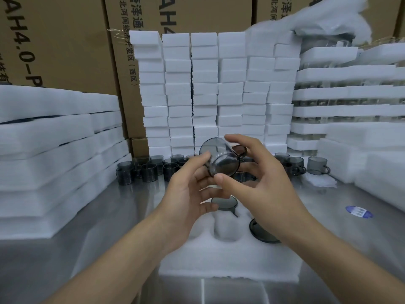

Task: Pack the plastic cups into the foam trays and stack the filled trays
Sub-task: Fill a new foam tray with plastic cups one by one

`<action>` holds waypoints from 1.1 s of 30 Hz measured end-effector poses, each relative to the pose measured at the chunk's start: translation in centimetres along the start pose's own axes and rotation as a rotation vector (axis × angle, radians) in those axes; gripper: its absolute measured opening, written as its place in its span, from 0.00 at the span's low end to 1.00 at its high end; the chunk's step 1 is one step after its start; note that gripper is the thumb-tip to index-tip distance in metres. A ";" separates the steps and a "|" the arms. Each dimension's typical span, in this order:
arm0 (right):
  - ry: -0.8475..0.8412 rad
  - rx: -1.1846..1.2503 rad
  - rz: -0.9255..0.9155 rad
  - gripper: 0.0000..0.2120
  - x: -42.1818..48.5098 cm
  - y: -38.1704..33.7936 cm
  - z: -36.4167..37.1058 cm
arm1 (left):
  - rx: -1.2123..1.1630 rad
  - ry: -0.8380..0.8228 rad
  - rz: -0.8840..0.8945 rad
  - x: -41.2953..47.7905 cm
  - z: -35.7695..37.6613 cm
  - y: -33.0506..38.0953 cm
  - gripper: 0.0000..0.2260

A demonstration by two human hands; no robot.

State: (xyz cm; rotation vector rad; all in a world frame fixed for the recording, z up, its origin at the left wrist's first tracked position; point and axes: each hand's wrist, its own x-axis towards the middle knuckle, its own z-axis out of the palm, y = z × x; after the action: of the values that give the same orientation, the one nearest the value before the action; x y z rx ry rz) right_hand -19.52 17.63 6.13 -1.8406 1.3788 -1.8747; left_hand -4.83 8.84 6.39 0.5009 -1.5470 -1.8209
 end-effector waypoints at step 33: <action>-0.001 -0.192 0.043 0.38 0.1 0.5 -0.1 | -0.130 0.030 0.049 0.3 0.2 -0.4 0.23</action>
State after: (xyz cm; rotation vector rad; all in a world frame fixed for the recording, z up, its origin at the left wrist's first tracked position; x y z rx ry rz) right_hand -19.90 17.34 5.83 -1.8787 1.6357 -1.7748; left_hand -5.29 8.77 6.09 0.4232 -1.3981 -1.8540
